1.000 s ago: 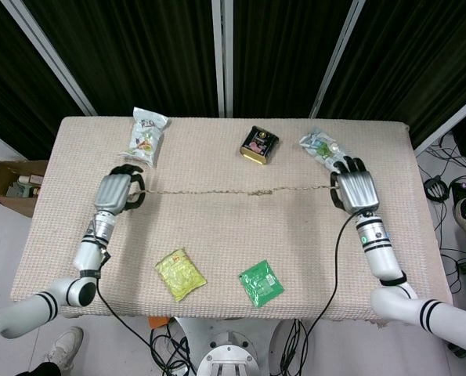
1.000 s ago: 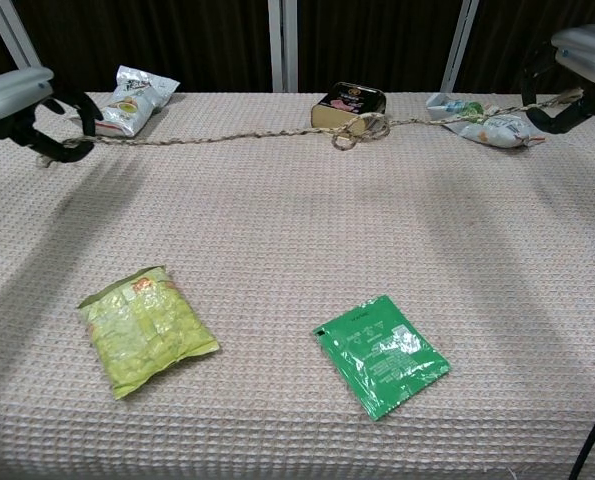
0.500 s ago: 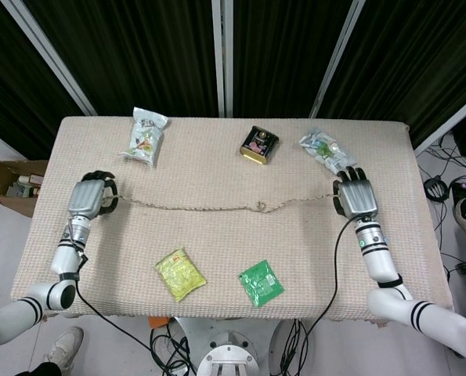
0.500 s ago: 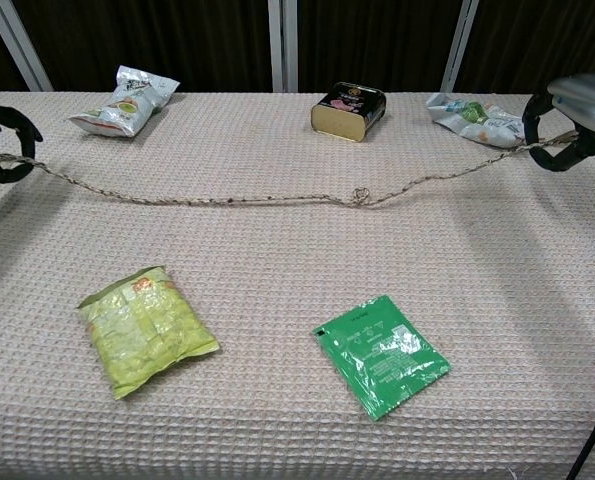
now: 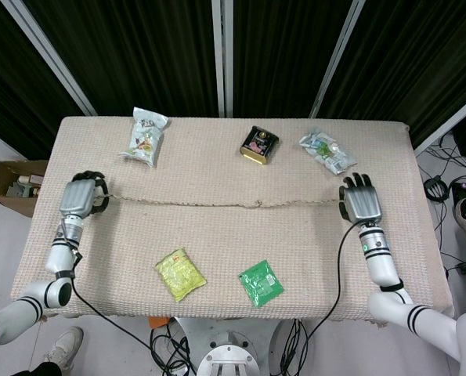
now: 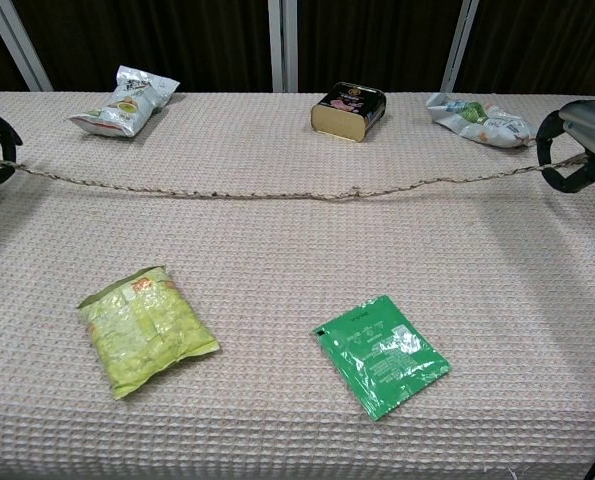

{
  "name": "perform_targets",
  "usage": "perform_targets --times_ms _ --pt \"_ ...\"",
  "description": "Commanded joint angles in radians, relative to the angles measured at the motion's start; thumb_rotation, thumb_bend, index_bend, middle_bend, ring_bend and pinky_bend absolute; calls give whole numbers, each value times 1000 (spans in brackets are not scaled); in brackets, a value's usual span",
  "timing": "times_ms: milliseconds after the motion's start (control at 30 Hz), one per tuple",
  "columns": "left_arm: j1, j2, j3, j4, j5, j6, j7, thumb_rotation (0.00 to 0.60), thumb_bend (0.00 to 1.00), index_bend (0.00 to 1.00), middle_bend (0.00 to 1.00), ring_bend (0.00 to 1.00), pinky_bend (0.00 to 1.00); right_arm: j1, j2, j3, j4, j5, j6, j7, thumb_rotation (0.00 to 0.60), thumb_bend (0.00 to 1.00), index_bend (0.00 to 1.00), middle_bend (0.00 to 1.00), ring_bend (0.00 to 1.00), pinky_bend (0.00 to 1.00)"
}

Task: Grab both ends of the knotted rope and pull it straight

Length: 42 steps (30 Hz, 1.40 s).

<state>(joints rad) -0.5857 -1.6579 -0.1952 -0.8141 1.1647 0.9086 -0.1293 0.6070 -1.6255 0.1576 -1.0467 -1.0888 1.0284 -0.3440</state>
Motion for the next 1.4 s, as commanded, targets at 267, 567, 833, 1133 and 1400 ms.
perform_targets --times_ms 267,567,833,1133,1400 --pt "4 -20 -17 63 -8 -22 -25 600 537 639 256 143 165 -15 -38 -6 70 -25 -11 21 600 536 650 247 90 155" --pt "8 -32 -23 102 -8 -39 -39 600 537 640 256 143 165 -24 -65 1 121 -34 -26 32 600 536 646 241 90 154" --pt "9 -38 -20 105 3 -45 -28 600 530 522 238 143 164 -31 -76 6 129 -44 -25 25 600 429 510 199 60 131" --pt "20 -25 -25 67 5 -6 22 600 448 295 192 142 157 -48 -35 35 61 -42 13 13 600 179 186 119 0 92" --pt "86 86 -42 -106 2 123 83 600 308 212 162 129 154 -125 139 54 -159 -48 111 29 600 171 132 95 0 75"
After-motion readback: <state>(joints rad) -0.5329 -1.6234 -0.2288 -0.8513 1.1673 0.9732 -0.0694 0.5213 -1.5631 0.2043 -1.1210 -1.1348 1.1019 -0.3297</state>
